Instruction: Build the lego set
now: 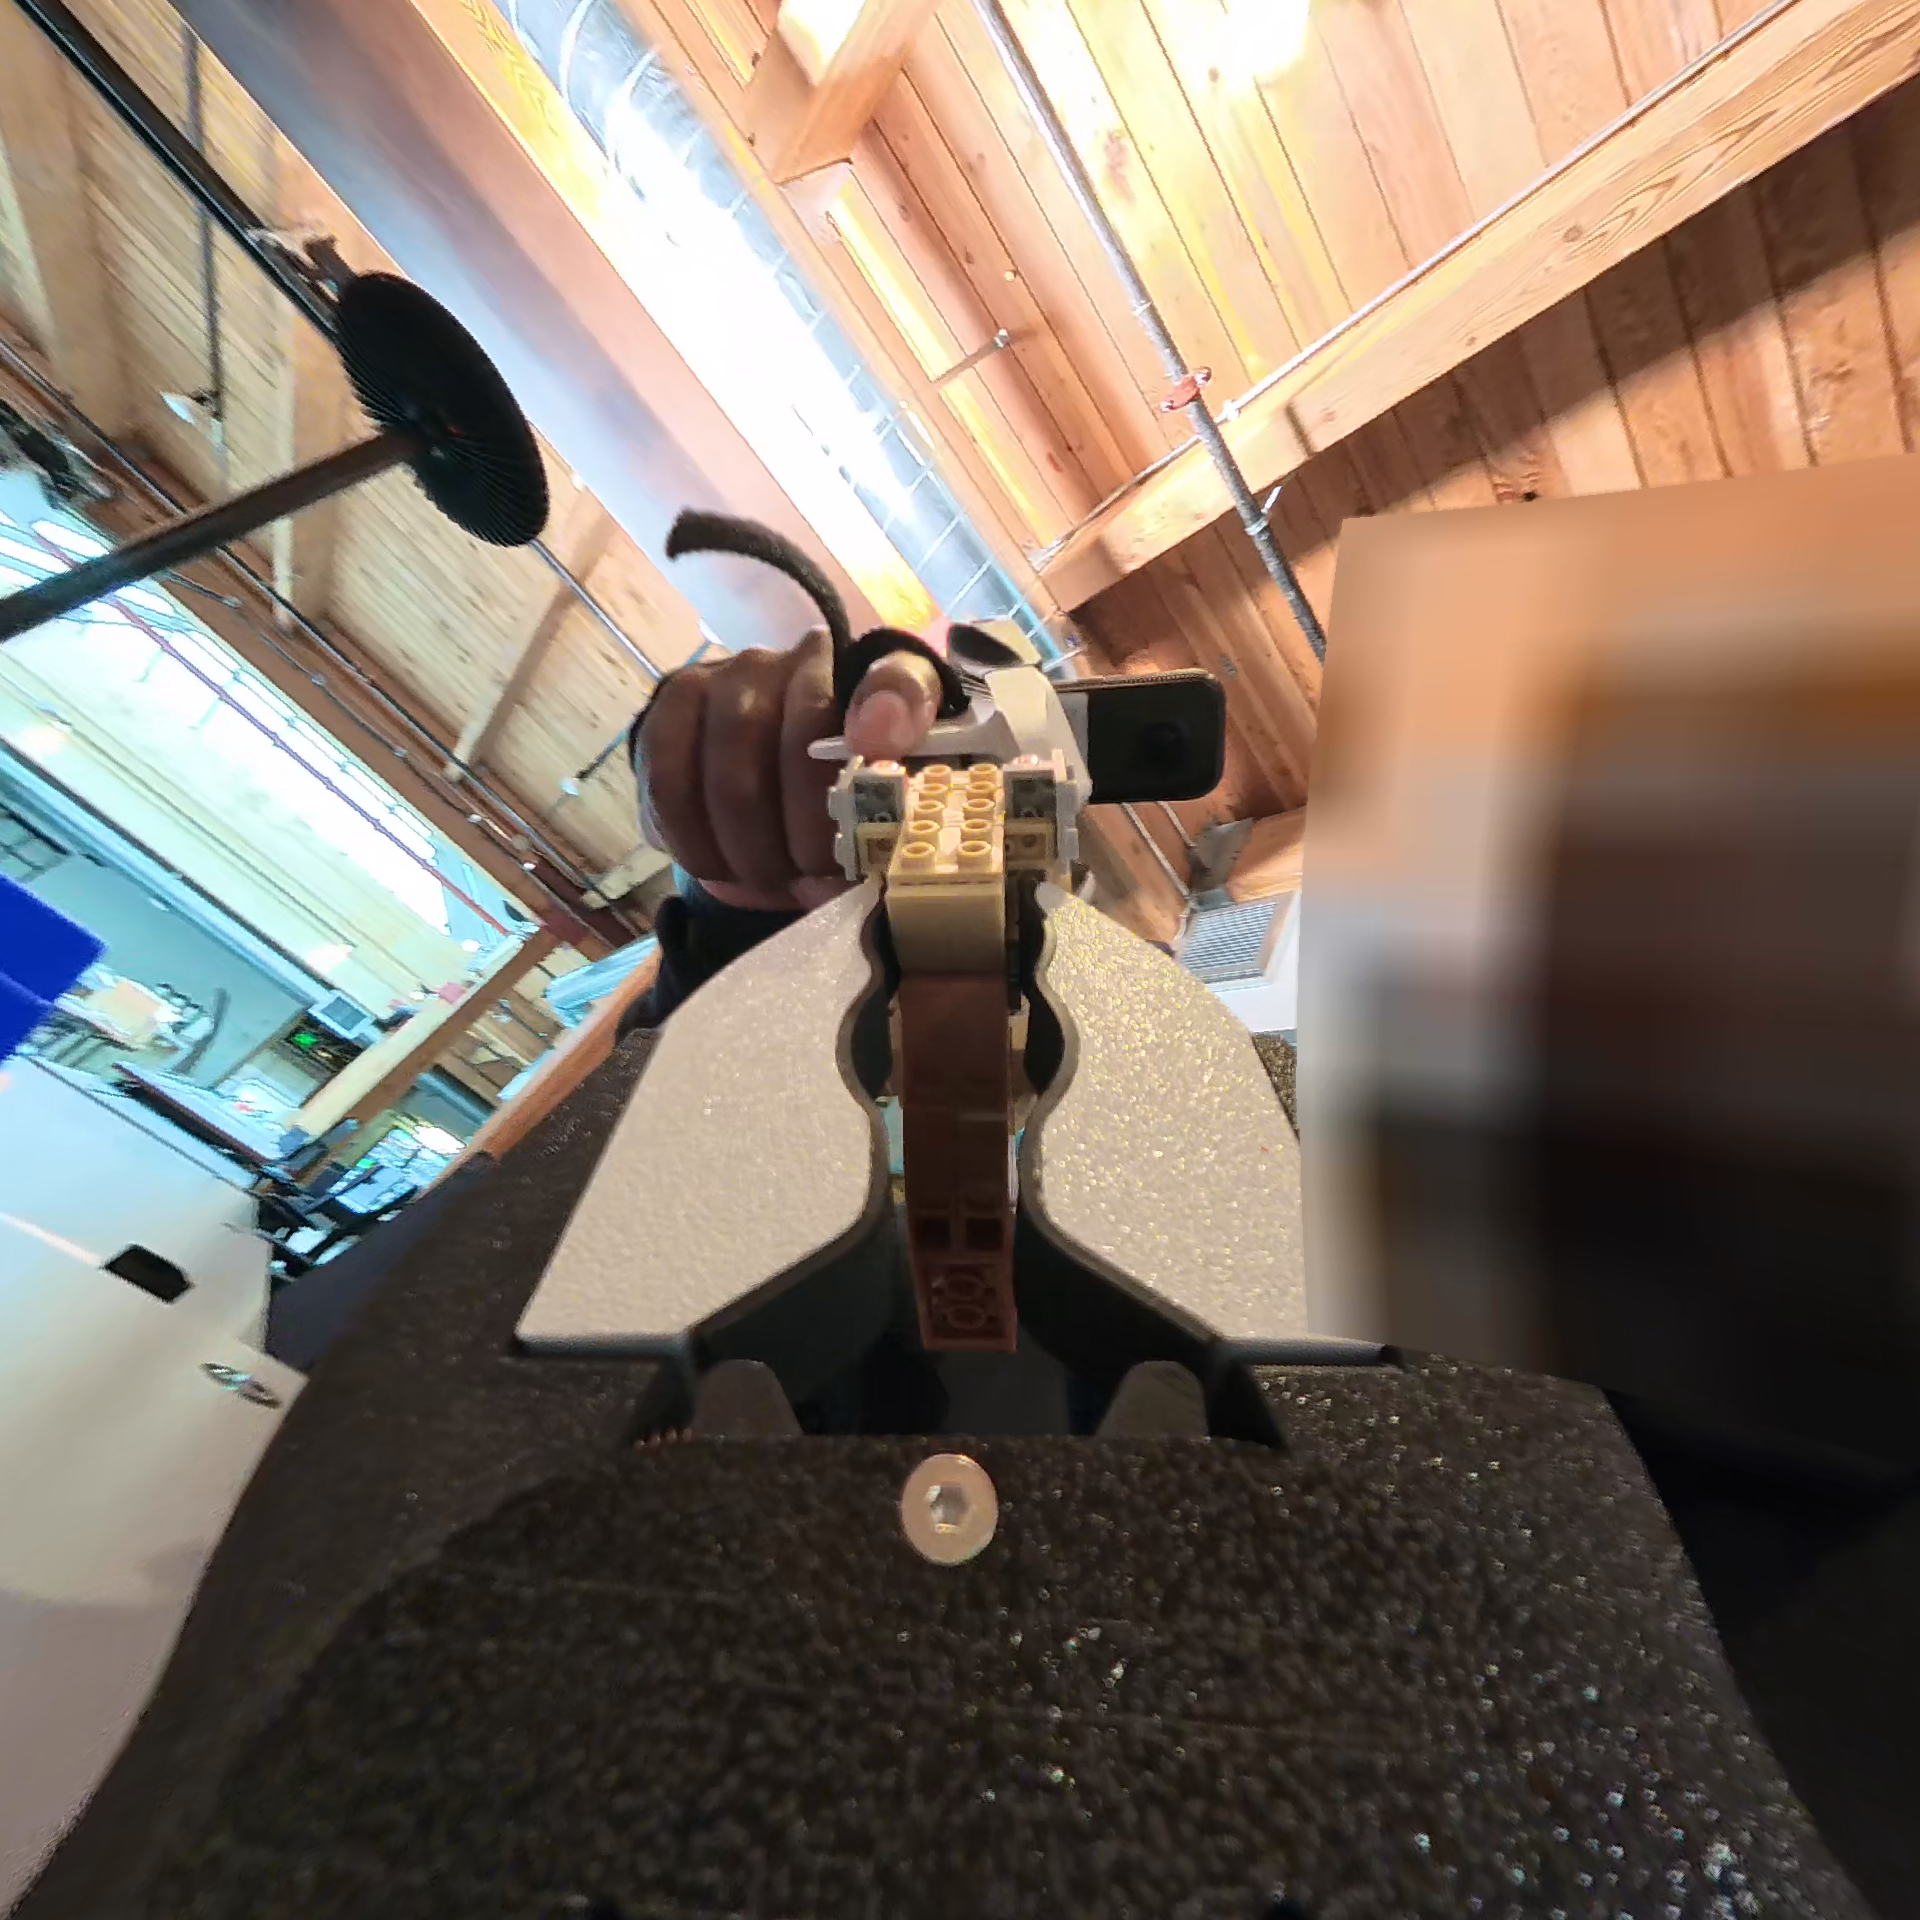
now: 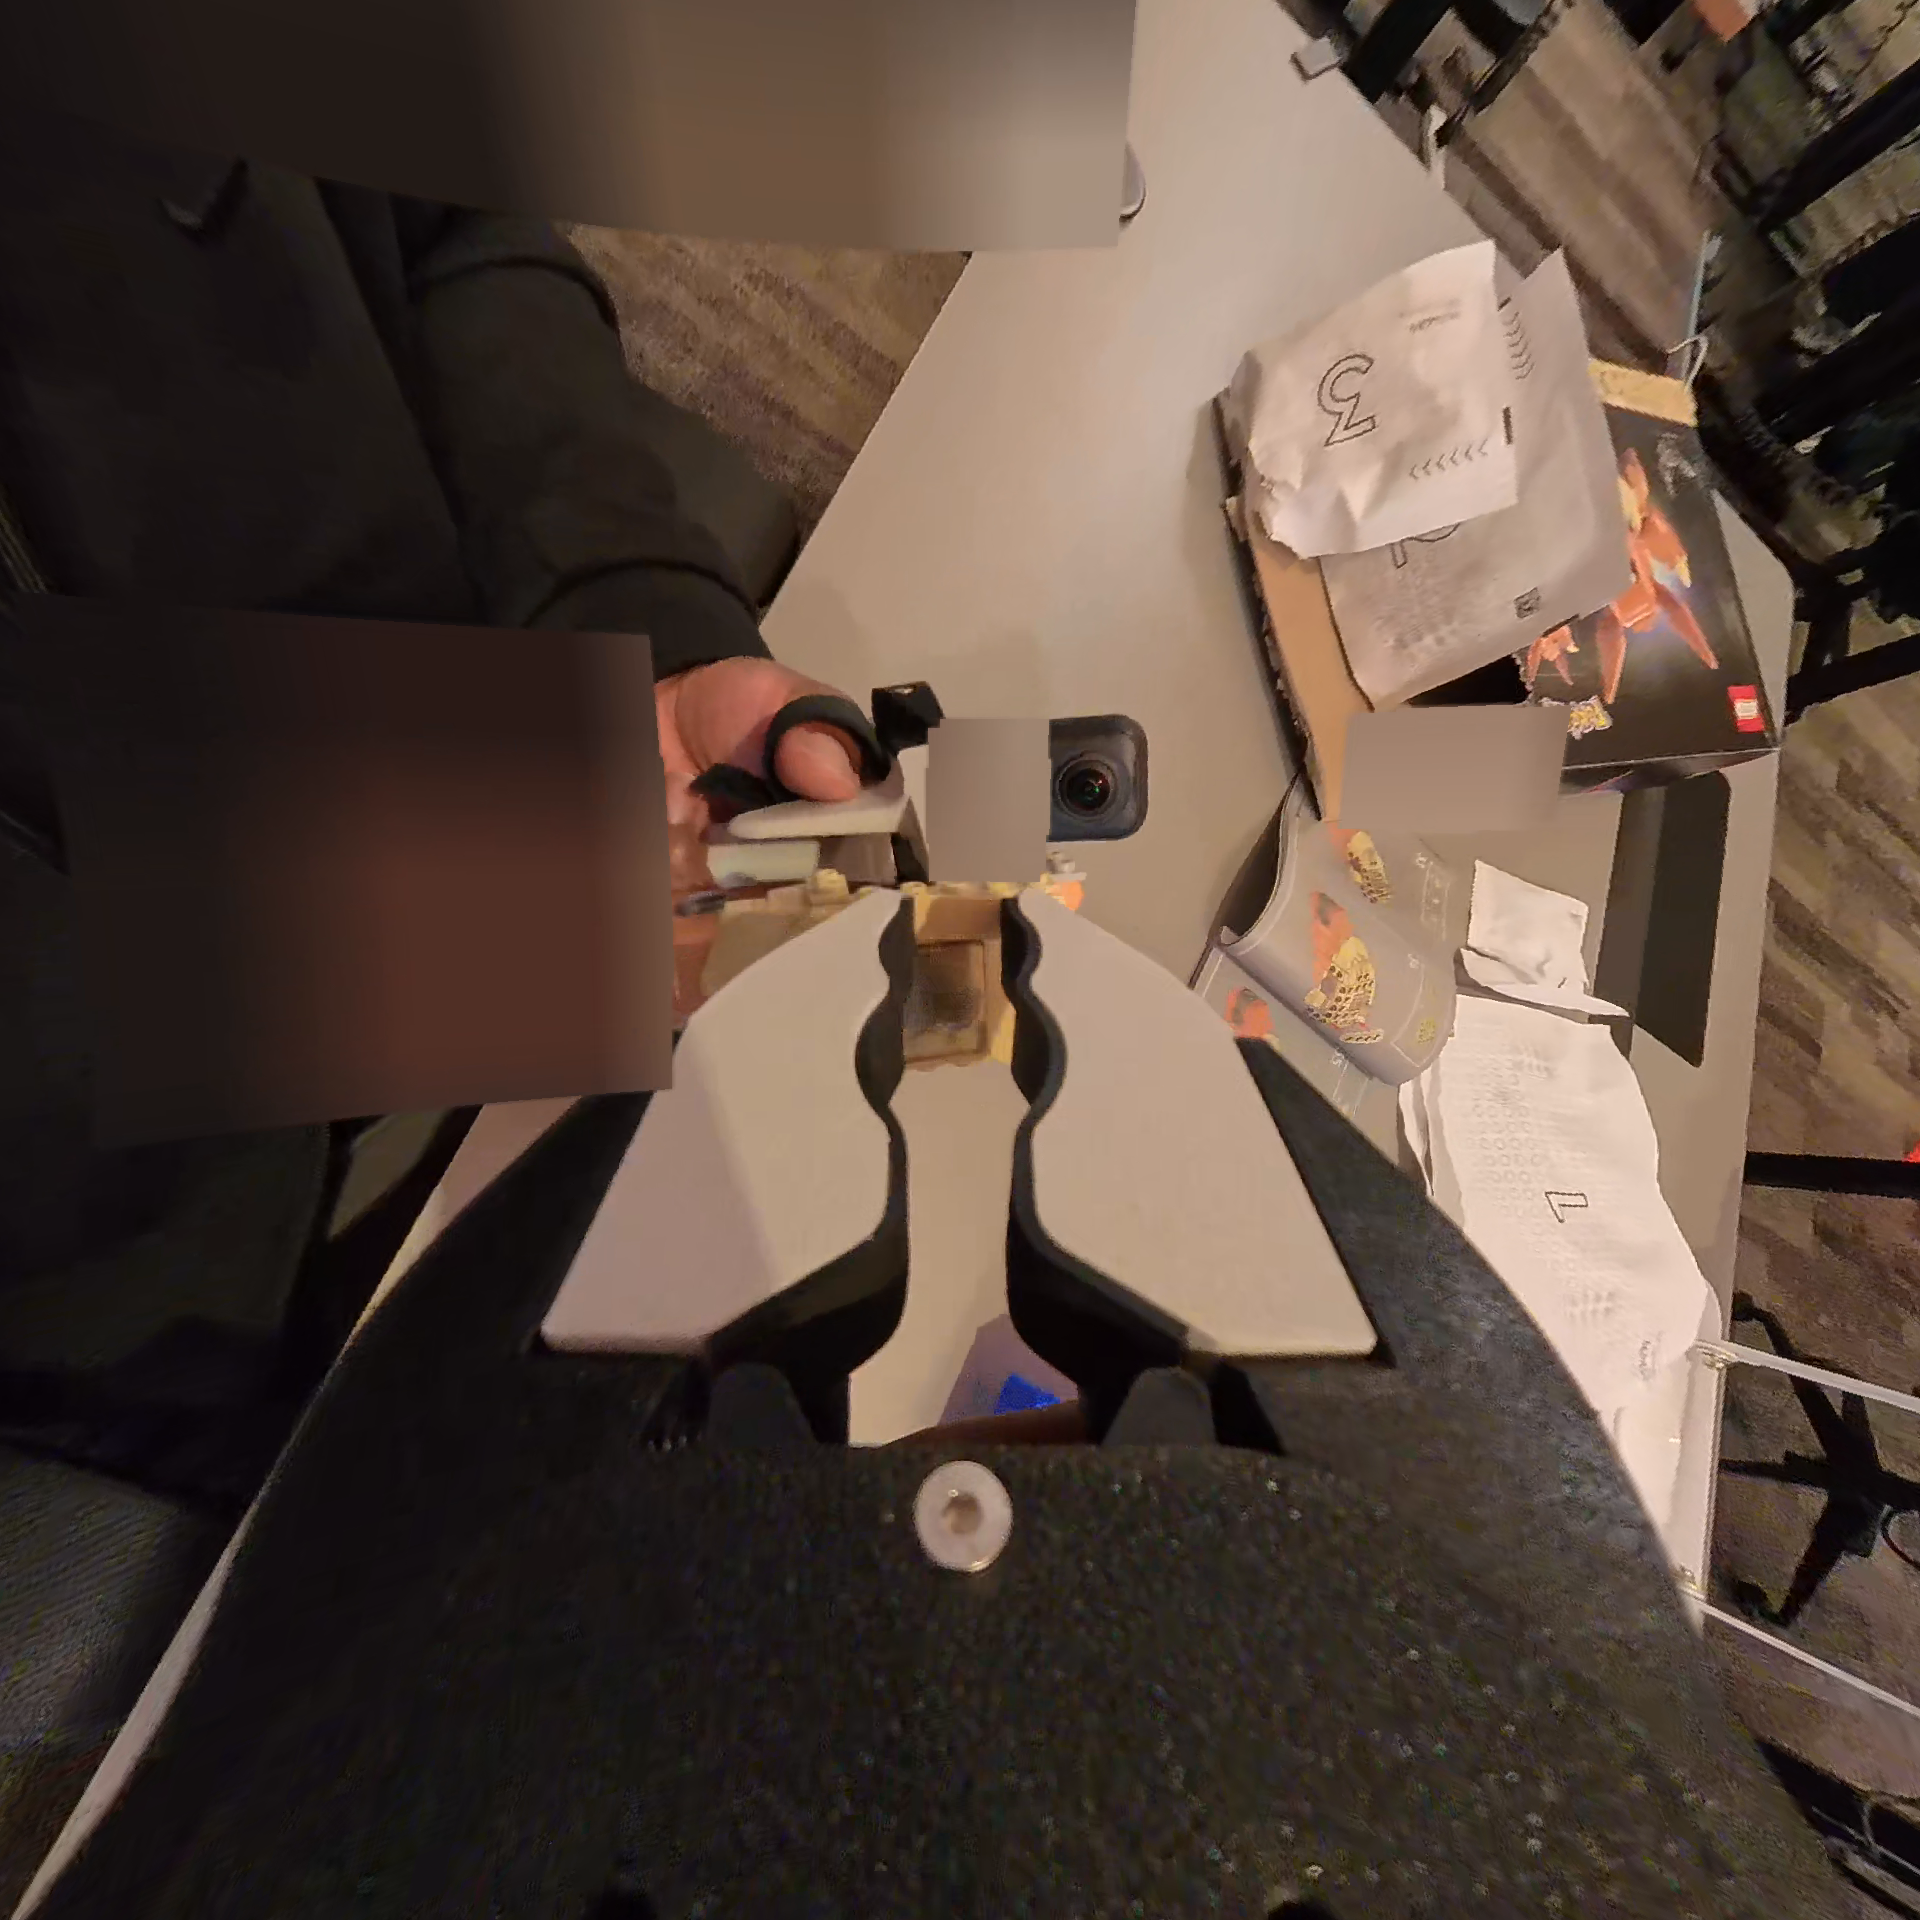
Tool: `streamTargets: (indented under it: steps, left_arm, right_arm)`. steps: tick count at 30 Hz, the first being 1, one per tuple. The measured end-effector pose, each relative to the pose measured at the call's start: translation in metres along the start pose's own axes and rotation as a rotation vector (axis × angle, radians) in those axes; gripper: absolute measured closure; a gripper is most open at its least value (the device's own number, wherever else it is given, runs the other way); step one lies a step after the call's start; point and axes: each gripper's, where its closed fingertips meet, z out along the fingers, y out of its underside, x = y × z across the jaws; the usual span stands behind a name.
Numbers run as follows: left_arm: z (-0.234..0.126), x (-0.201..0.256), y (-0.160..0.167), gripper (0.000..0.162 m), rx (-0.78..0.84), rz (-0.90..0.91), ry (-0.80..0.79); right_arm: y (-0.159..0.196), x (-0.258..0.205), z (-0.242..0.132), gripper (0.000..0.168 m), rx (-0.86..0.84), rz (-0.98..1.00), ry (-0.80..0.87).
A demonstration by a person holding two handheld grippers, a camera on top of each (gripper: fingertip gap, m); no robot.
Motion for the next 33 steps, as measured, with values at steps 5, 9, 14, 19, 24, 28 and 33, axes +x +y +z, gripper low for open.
streamTargets:
  steps: [5, 9, 14, 19, 24, 28, 33]
  left_arm:
    - [0.003, 0.003, 0.002, 0.141, 0.013, -0.029, 0.02]
    - [0.004, 0.003, 0.001, 0.141, 0.022, -0.04, 0.015]
    - [0.002, 0.0, -0.005, 0.141, 0.066, -0.059, -0.009]
    - [-0.001, -0.008, -0.011, 0.141, 0.146, -0.08, -0.061]
    - [-0.003, -0.011, -0.013, 0.142, 0.18, -0.091, -0.076]
    - [-0.004, -0.008, -0.017, 0.141, 0.23, -0.097, -0.054]
    - [-0.005, -0.006, -0.02, 0.141, 0.262, -0.091, -0.053]
  right_arm:
    - [0.001, -0.005, 0.0, 0.153, -0.025, -0.006, -0.067]
    - [0.001, -0.005, -0.001, 0.153, -0.019, 0.008, -0.111]
    - [0.003, -0.001, 0.002, 0.153, -0.011, 0.007, -0.107]
    - [0.011, 0.004, 0.004, 0.153, -0.013, 0.006, -0.084]
    - [0.014, 0.006, 0.005, 0.153, 0.007, 0.019, -0.087]
    - [0.013, 0.008, 0.007, 0.153, 0.006, 0.012, -0.073]
    - [0.012, 0.01, 0.008, 0.152, 0.001, 0.001, -0.054]
